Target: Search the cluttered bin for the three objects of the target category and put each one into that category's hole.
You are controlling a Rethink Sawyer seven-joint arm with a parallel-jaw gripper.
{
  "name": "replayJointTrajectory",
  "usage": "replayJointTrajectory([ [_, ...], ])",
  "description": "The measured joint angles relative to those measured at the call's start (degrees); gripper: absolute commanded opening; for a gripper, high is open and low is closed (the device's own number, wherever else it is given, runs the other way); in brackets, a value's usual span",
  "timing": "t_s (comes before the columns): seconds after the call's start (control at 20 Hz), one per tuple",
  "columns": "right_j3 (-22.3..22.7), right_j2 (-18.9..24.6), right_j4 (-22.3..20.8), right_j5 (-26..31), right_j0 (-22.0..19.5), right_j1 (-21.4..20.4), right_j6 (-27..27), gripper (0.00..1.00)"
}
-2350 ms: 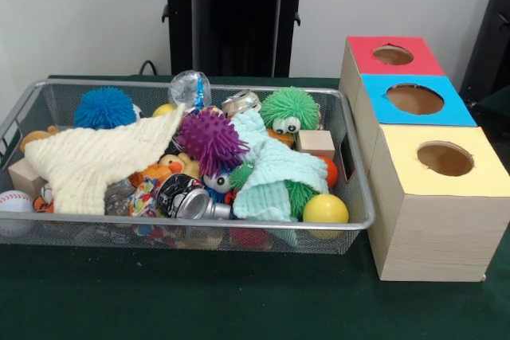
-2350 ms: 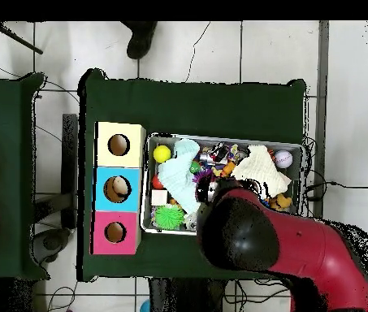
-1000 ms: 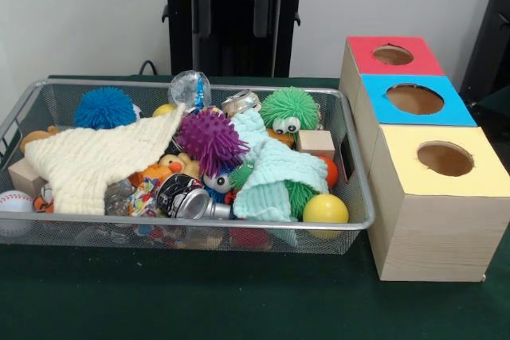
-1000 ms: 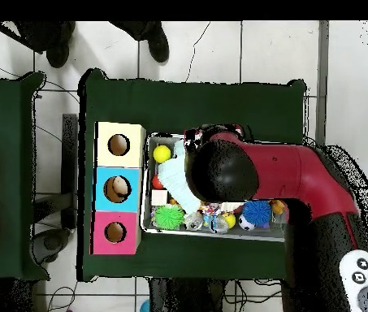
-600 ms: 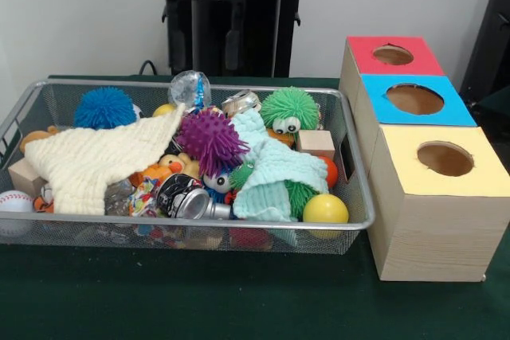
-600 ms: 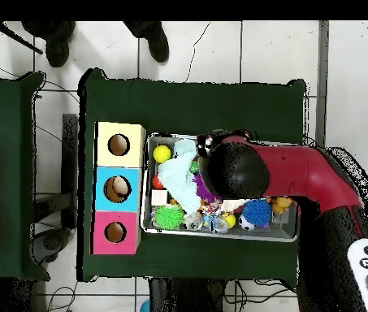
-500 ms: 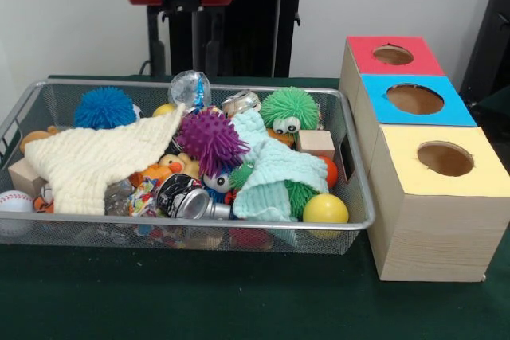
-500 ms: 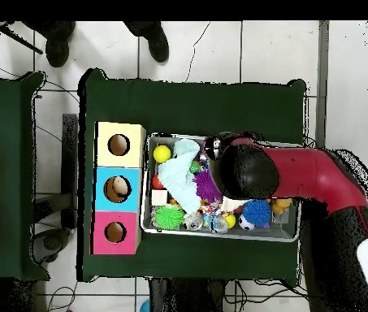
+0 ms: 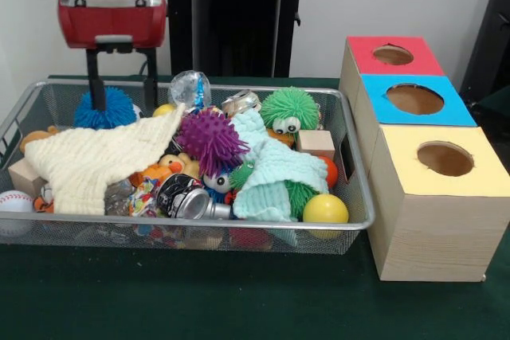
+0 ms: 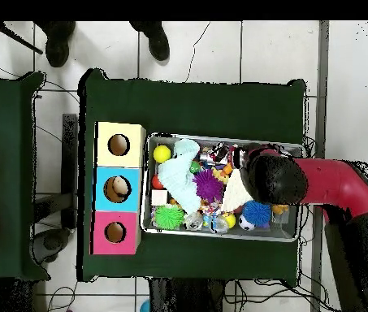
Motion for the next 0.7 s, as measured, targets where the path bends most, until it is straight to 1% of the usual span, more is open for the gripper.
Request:
replayJointTrajectory([
  [0.1,0.0,0.07,-1.14,-0.19,-0.42,0.67,0.0,1.0],
  [0.15,0.0,0.08,-2.81,-0.61,-0.56,1.5,0.0,1.0],
  [0.35,0.02,0.09,-5.45,-1.71,-0.1,2.75,0.0,1.0],
  [0.5,0.24,0.08,-7.07,-3.0,0.62,3.28,0.0,1.0],
  [0.7,1.29,0.1,-8.1,-4.52,2.0,3.06,0.0,1.0],
])
